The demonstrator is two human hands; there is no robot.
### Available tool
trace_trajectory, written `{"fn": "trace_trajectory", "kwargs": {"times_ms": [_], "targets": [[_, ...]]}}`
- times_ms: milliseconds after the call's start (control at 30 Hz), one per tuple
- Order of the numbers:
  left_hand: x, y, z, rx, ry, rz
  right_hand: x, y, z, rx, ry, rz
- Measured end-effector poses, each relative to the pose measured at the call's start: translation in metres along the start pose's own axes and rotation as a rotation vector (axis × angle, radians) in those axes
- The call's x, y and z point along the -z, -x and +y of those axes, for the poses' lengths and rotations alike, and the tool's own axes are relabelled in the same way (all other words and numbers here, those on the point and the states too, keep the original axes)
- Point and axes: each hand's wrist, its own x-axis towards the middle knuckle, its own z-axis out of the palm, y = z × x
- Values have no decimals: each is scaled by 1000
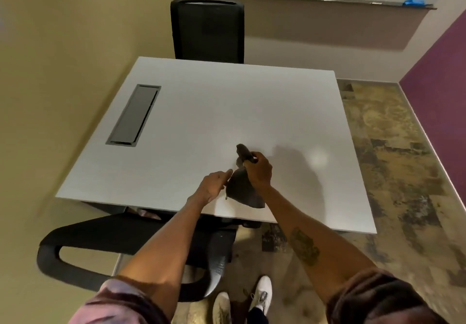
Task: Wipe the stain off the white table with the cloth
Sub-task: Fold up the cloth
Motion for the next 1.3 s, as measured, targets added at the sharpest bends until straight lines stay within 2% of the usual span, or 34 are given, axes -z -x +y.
{"fn": "trace_trajectory", "kwargs": {"times_ms": [467, 667, 833, 1133, 1300], "targets": [[39, -1, -30, 107, 142, 90, -48, -27, -50, -75, -142, -217], [75, 3, -63, 142, 201, 194, -99, -20, -69, -191, -299, -265], [117, 6, -97, 166, 232, 291, -156, -13, -87, -195, -291, -361], [194, -16, -173, 243, 86, 336, -259, -12, -99, -214, -120, -304], [220, -21, -203, 309, 81, 355, -307, -6, -103, -220, -80, -255]]}}
